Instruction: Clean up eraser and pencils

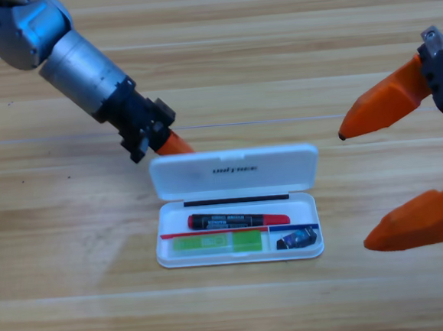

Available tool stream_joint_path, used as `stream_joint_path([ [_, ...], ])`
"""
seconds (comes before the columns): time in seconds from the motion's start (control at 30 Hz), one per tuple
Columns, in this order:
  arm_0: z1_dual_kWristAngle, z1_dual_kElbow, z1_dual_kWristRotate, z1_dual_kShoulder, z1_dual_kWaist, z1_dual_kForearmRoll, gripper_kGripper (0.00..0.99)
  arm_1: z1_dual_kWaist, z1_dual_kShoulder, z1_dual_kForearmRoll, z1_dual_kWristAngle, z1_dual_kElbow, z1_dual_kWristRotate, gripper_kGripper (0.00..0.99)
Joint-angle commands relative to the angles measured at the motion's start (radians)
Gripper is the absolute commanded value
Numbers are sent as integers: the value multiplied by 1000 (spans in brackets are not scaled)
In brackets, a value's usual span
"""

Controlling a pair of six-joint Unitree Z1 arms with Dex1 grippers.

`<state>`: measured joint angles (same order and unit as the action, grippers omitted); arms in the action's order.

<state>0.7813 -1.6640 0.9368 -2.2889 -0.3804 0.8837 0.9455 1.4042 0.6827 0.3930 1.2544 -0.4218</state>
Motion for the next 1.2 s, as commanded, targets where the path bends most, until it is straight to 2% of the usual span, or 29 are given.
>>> stream_joint_path([
  [0.03,4,64,-13,14,-66,-17,0,-25,-36,-17,20,-24,9,988],
  [0.47,-34,179,-38,54,-117,-104,0,-25,-24,-17,20,-26,9,988],
  [1.2,-91,276,-67,29,-141,-230,0,-25,-18,-17,18,-26,9,988],
])
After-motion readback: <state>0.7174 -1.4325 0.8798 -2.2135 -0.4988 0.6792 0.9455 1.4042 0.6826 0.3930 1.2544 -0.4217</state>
